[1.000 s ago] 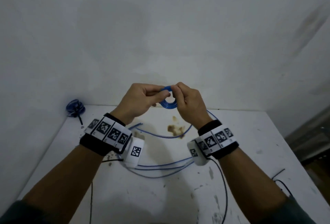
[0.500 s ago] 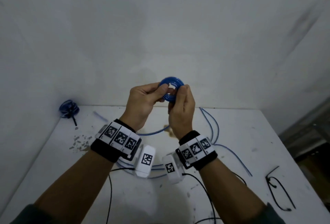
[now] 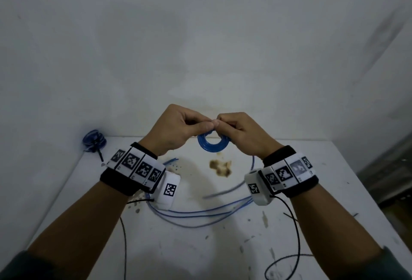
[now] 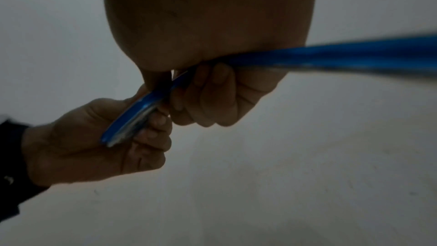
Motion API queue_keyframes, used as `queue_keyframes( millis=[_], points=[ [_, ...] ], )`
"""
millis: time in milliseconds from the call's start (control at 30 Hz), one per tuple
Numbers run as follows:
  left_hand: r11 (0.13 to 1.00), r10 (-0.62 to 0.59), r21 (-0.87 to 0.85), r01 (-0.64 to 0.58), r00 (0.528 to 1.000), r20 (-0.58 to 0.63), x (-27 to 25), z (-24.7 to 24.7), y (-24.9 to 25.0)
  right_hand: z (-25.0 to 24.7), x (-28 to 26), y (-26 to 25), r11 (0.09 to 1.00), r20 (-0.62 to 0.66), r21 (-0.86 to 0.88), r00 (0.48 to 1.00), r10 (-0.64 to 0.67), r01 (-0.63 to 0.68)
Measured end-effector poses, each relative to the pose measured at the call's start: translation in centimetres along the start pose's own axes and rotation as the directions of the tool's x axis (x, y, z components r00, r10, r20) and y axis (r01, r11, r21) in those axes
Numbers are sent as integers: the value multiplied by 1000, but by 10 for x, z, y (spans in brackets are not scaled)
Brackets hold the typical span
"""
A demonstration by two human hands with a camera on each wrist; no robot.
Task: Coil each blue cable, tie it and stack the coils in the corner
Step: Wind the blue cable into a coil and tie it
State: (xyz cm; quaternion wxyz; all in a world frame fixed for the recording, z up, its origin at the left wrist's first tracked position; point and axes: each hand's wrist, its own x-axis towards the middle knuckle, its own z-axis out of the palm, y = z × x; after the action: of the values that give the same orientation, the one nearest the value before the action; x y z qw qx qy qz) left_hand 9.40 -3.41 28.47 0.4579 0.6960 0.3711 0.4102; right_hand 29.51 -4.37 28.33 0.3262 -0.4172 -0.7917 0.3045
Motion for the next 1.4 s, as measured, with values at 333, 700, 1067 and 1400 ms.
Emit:
queue_keyframes(
  millis=[333,700,1067,1400],
  points=[
    [998,-50,47,47,997,64,-14,8,-15,-3,-6,1,994,118,-105,992,34,-22],
    [998,64,19,-63,996,-56,-22,11,-18,15,-11,-6,956,-99,291,992,76,-44],
    [1000,14,-21,-21,962,-273,-29,29,-30,92,-16,4,960,-746,262,652,134,102],
    [998,-47,29,49,998,-52,-25,6,-17,50,-7,8,991,-427,33,898,-106,132]
  ],
)
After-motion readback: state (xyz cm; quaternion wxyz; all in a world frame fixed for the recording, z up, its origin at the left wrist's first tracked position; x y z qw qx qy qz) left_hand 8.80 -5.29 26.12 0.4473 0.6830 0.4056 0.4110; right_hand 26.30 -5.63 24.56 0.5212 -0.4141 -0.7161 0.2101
